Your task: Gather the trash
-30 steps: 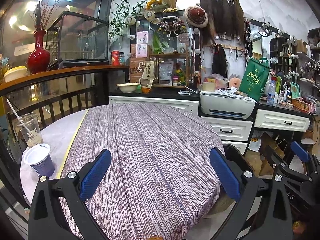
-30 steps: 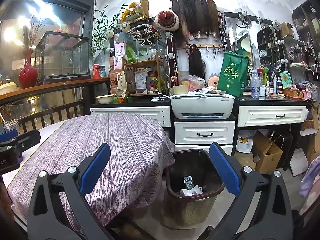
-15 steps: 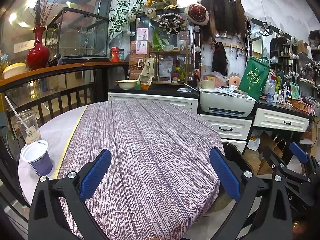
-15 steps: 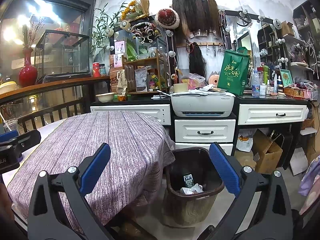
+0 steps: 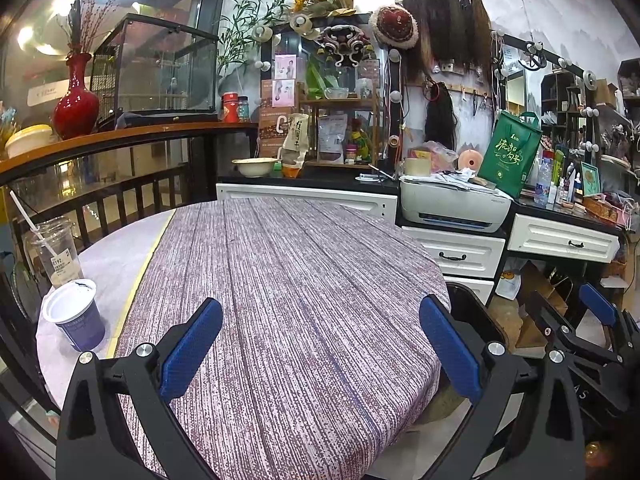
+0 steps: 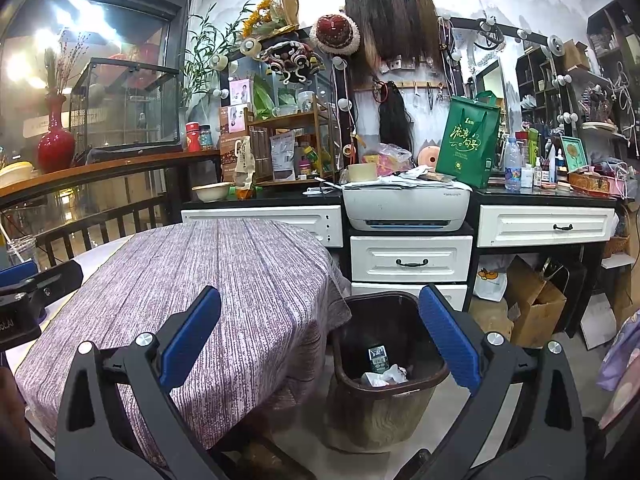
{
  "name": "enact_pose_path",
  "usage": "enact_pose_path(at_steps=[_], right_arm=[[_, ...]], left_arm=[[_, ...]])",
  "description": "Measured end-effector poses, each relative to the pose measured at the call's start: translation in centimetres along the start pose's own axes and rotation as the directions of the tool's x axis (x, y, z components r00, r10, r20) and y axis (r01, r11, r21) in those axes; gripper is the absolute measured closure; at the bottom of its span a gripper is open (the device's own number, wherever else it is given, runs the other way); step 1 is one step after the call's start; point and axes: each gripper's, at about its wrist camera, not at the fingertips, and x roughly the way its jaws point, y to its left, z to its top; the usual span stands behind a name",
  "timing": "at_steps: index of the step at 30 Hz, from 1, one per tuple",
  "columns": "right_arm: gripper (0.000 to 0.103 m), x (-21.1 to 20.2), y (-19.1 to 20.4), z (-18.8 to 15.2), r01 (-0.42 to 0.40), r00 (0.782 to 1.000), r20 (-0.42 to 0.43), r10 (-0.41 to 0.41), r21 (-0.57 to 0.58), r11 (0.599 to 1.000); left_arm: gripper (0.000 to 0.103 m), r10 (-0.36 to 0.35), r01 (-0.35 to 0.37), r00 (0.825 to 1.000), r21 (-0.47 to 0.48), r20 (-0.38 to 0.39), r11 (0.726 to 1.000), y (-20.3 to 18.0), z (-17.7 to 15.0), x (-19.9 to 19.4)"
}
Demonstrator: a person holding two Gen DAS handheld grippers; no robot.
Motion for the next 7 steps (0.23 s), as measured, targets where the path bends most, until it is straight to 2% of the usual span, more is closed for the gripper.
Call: enact_pose_path(at_steps=[7], right_arm=[[0.006,0.0,0.0,-0.15,-0.001,1.0,-0.003,0.001,0.0,1.0]], left_arm=[[0.005,-0.002,0.002,1.0,-0.002,-0.004,1.0,0.03,-0.02,0.0]])
